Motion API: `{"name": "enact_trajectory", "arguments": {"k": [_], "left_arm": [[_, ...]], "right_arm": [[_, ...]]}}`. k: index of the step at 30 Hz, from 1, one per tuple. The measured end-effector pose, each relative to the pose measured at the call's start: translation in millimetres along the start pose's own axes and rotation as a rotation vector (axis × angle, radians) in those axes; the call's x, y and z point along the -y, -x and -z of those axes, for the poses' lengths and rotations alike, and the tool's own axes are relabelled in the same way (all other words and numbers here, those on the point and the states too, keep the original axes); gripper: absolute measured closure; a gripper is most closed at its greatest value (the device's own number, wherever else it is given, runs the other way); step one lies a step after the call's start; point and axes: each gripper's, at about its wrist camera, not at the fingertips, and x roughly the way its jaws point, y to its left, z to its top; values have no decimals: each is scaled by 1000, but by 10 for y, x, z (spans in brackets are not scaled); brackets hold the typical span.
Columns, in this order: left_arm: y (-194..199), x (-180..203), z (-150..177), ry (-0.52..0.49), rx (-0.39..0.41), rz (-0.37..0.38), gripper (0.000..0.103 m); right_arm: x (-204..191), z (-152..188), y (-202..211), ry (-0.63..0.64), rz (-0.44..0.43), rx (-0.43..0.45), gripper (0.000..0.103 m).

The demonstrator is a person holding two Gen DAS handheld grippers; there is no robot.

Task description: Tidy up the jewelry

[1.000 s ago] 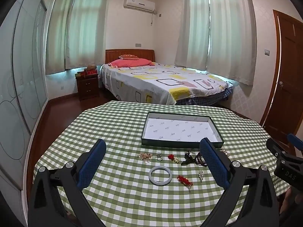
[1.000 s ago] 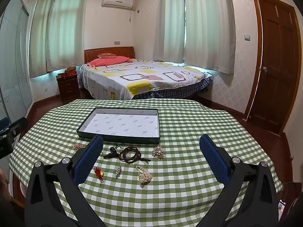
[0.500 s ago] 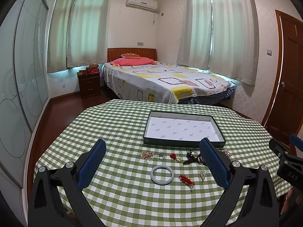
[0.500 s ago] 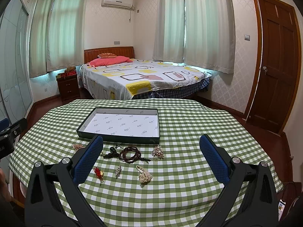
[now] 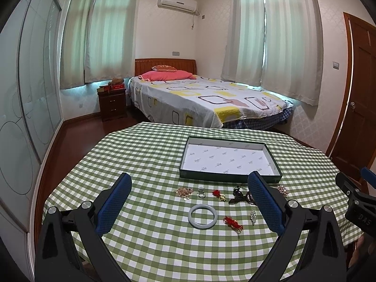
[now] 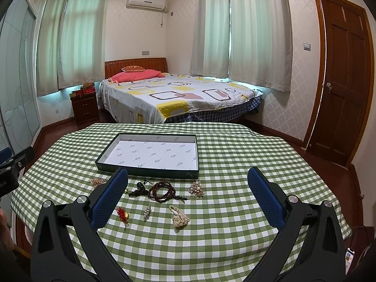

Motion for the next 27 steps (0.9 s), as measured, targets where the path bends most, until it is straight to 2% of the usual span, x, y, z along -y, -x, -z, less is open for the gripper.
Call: {"name": "enact_trajectory", "arguments": {"k": [27], "left_arm": [[-9,-4,30,0,-12,-5,7]], "right_arm": [[-7,5,-3,0,-1,-1,4]]}}
